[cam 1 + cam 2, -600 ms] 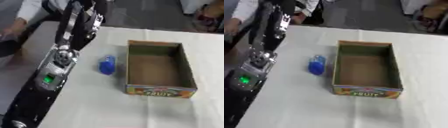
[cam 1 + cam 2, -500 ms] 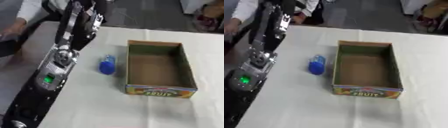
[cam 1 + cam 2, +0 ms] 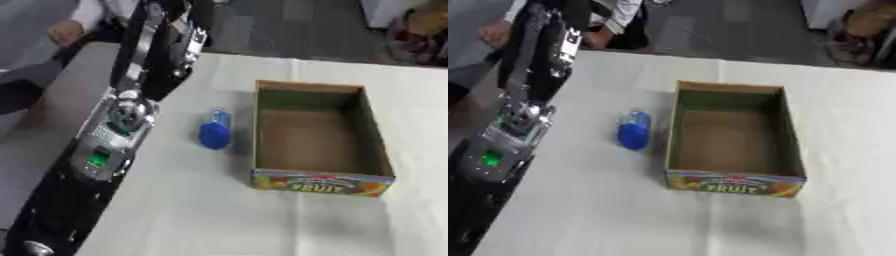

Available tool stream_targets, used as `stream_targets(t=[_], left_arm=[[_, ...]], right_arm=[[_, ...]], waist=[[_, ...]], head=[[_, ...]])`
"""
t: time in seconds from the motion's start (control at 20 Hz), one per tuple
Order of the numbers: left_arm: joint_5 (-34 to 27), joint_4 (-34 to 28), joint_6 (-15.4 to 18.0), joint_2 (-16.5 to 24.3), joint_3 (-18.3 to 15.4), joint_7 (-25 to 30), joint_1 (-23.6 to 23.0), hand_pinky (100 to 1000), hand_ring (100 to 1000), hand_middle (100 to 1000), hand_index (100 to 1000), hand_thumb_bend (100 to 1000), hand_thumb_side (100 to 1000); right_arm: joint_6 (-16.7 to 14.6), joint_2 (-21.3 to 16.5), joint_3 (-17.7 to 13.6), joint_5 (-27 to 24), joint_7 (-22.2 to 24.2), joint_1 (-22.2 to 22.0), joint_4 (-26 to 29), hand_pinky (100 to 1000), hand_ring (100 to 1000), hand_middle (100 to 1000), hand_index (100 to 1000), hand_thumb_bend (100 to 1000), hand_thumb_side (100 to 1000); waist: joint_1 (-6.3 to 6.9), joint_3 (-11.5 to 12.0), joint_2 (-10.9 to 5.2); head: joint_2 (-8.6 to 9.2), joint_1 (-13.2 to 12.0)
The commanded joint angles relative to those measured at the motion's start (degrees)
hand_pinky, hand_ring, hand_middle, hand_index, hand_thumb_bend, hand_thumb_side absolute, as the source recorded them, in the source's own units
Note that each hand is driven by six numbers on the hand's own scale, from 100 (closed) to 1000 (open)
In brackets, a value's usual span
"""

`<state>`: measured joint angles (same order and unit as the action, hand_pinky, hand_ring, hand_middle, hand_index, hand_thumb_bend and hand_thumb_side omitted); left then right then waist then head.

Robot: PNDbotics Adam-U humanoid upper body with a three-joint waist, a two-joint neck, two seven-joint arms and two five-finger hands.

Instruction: Pick up objects on the table and place them in the box.

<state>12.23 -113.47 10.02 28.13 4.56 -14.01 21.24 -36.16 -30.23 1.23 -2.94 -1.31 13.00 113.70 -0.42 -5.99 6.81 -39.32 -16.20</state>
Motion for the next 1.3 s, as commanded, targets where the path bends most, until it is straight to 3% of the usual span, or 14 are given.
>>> stream_targets(t=[0.05, 0.2, 0.35, 0.5, 0.7, 1.1, 1.3], left_arm=[[0.27, -1.12, 0.28, 1.69, -0.7, 0.38, 0.76, 624, 698, 838, 892, 237, 828], [0.3, -1.12, -0.34, 3.6, -1.03, 1.03, 0.77, 615, 701, 841, 902, 257, 819], [0.68, -1.12, -2.21, 8.41, -0.65, 3.19, 0.48, 541, 678, 843, 912, 271, 822], [0.98, -1.12, -5.04, 13.56, -0.1, 5.47, -0.02, 547, 679, 840, 910, 269, 825], [2.42, -1.12, -7.21, 19.66, 1.26, 10.37, 0.37, 627, 715, 858, 922, 288, 848], [8.44, -0.3, -5.79, 29.5, 4.15, 24.47, 2.32, 735, 767, 883, 943, 382, 877], [10.97, 2.31, -4.59, 31.21, 6.04, 30.39, 4.39, 759, 784, 889, 949, 440, 832]], right_arm=[[0.03, -1.29, -0.9, 0.1, -0.24, 0.41, 0.89, 222, 506, 500, 596, 100, 893], [0.36, -1.15, -1.54, 0.12, -0.84, 0.37, 0.89, 222, 506, 500, 596, 100, 893], [0.78, -1.17, -1.99, 0.25, -1.36, 0.07, 0.89, 222, 506, 500, 596, 100, 891], [1.04, -1.32, -2.35, 0.27, -1.85, -0.11, 0.89, 224, 507, 500, 596, 100, 890], [1.25, -1.58, -2.48, 0.21, -2.11, -0.32, 0.89, 224, 507, 500, 597, 100, 888], [1.28, -2.01, -1.95, -0.21, -1.45, -0.33, 0.89, 225, 507, 501, 597, 100, 888], [1.13, -2.07, -1.6, -0.37, -0.88, -0.31, 0.89, 224, 507, 500, 597, 100, 888]], waist=[[0.06, -0.53, -0.44], [0.08, -0.99, -0.37], [0.36, -1.2, -0.53], [0.67, -1.39, -0.74], [1.06, -1.6, -1.16], [1.73, -2.15, -1.69], [1.82, -2.4, -1.72]], head=[[0.76, 0.4], [0.36, 1.07], [-0.09, 1.29], [-0.34, 1.5], [-0.67, 1.43], [-1.24, 0.89], [-1.4, 0.54]])
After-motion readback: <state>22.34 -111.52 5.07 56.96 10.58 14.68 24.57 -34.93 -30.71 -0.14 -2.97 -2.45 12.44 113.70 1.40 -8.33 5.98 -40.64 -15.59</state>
